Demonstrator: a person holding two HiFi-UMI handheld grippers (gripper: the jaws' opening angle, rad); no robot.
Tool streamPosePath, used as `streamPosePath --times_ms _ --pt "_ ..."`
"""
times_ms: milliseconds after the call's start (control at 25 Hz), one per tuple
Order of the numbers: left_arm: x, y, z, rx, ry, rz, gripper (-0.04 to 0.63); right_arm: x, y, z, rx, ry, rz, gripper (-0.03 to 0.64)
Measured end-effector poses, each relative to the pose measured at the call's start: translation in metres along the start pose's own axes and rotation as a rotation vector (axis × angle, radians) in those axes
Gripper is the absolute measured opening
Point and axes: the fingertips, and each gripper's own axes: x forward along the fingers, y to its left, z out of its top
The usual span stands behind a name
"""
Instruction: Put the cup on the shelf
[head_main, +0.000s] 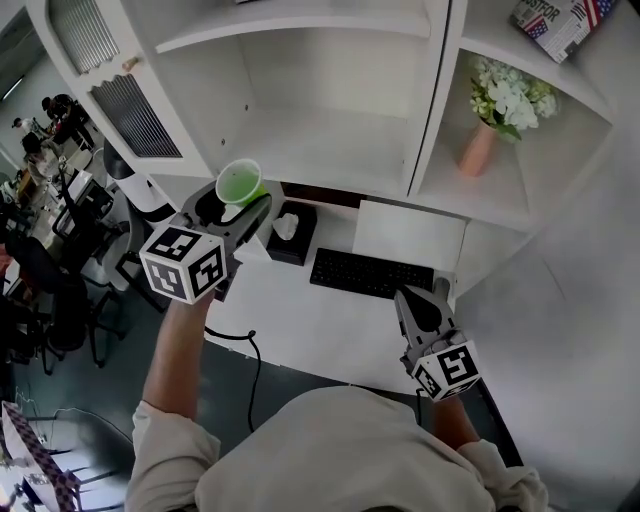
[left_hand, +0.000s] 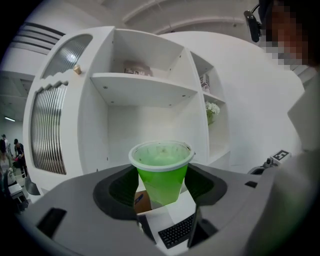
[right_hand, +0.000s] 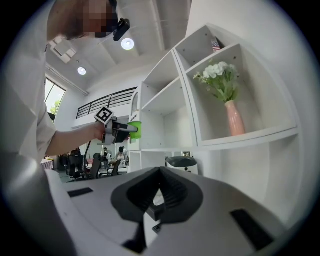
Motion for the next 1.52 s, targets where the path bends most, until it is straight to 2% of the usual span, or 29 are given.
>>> streamPosePath --times_ms 400,600,920,1240,1520 --pt "0.057 0.014 0.015 -0.045 0.07 -0.005 0.29 -0.012 -0.023 -0.014 0.038 -0.001 -0.049 0.005" --pt "0.085 0.024 0.017 -0.03 0.107 0.013 0.291 -0.019 -0.036 -0.02 0.047 0.005 -0.074 0.004" --pt "0.128 0.027 0.009 -0.032 0.166 -0.004 0.291 -0.031 -0.057 -0.028 0.06 0.018 -0.119 0.004" --pt "0.159 0.029 -0.003 -0.033 0.213 -0.007 0.291 -0.038 -0.075 -0.035 0.07 0.03 -0.15 0.004" --pt "0.177 0.026 -0.011 -0.003 0.247 -0.003 0.291 -0.04 -0.089 -0.039 0.077 0.034 -0.164 0.005"
